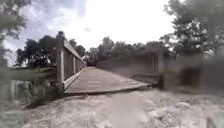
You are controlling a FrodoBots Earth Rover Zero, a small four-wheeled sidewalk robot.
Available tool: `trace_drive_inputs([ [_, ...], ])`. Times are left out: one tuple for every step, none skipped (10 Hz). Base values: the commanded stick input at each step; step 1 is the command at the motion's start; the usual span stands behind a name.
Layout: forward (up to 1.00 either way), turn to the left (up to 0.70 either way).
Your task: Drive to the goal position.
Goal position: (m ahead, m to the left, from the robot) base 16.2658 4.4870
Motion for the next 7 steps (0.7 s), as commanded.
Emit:
trace_drive_inputs([
  [0.7,0.0],
  [0.7,0.05],
  [0.7,0.23],
  [0.7,0.35],
  [0.7,0.32],
  [0.7,0.26],
  [0.7,0.2],
])
